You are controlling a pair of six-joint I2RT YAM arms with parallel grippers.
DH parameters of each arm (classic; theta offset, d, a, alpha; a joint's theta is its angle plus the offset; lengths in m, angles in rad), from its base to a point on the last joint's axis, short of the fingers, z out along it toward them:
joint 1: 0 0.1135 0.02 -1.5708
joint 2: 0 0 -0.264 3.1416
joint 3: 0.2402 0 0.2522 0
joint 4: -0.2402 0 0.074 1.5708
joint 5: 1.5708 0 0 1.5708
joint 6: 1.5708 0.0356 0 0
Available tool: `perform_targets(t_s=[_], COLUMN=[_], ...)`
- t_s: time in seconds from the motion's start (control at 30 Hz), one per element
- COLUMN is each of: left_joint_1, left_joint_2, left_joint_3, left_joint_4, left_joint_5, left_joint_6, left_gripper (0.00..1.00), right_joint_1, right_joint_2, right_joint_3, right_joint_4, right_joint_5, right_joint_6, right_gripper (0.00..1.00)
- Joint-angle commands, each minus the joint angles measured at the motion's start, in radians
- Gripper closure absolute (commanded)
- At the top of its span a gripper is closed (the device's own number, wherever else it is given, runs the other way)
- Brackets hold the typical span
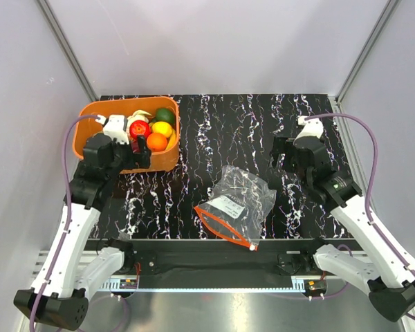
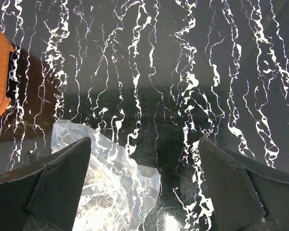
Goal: Open the zip-top bag and remove the fake food
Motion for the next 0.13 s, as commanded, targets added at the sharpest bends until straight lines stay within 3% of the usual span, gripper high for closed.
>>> perform_targets(t_s=[0.0,0.1], left_joint_1=[0.001,0.001], left_joint_2=[-0.025,-0.039], left_joint_3=[-0.004,-0.009], left_joint_4=[0.050,0.056], left_joint_5=[-0.028,-0.029], left_joint_6=[-0.001,0.000], left_gripper=[0.01,0.01], right_joint_1=[-0.010,-0.010], right_joint_2=[0.012,0.010], right_joint_3=[0.045,0.042], right_joint_4=[0.020,0.016], right_joint_5=[0.016,0.021], right_joint_6=[-0.021,-0.020], right_gripper=[0.00,0.00])
